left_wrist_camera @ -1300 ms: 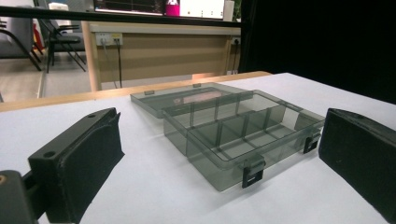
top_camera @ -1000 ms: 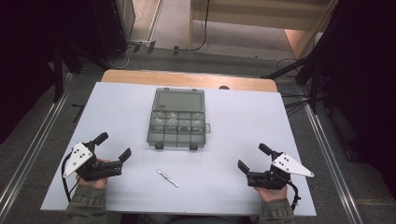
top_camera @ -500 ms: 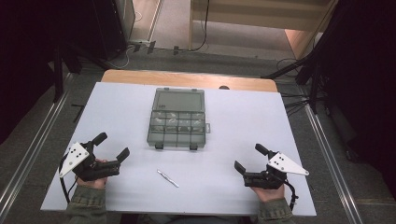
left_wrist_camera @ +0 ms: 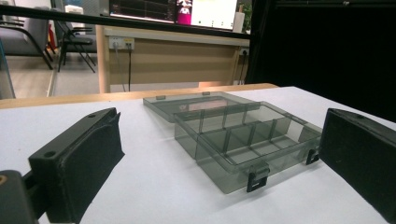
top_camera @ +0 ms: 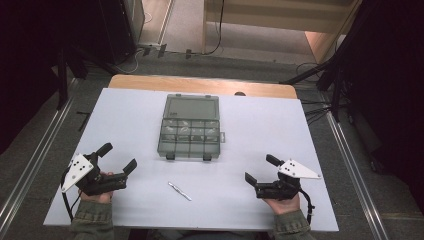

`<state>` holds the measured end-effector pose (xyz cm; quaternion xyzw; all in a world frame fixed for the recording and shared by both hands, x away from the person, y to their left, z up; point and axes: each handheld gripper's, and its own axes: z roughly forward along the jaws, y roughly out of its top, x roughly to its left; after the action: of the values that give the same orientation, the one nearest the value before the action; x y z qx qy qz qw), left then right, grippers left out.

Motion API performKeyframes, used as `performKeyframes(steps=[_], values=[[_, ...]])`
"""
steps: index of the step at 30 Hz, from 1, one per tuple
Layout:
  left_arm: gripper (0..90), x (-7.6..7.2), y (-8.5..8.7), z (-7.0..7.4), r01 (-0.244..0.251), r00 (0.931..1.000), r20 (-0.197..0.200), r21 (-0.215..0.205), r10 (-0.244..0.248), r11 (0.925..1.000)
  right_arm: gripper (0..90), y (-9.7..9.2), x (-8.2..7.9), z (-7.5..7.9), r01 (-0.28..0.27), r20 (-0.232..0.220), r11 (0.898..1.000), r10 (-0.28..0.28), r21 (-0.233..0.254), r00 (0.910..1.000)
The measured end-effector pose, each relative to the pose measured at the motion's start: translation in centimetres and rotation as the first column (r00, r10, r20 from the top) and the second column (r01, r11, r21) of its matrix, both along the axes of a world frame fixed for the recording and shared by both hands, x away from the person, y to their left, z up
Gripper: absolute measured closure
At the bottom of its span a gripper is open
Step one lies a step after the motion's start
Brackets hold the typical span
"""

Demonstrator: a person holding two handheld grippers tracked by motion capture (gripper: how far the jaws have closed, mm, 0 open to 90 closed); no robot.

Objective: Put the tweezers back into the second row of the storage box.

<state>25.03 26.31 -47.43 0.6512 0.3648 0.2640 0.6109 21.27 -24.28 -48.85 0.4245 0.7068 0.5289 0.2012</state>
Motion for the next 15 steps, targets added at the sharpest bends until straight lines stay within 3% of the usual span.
performKeyframes(steps=[7, 15], values=[[0.0, 0.0, -0.1, 0.0, -0.014, 0.9999, -0.008, 0.020, 0.014, 0.9997, 0.0, 0.9, 0.3, 0.7, -0.025, -0.016, 0.999, 0.024, -0.045, 0.9996], [0.0, 0.2, 0.3, -0.1, -0.025, 0.9995, -0.020, -0.010, 0.025, 0.9996, 0.0, 1.8, 0.7, 1.2, -0.058, -0.034, 0.995, 0.056, -0.075, 0.9979]])
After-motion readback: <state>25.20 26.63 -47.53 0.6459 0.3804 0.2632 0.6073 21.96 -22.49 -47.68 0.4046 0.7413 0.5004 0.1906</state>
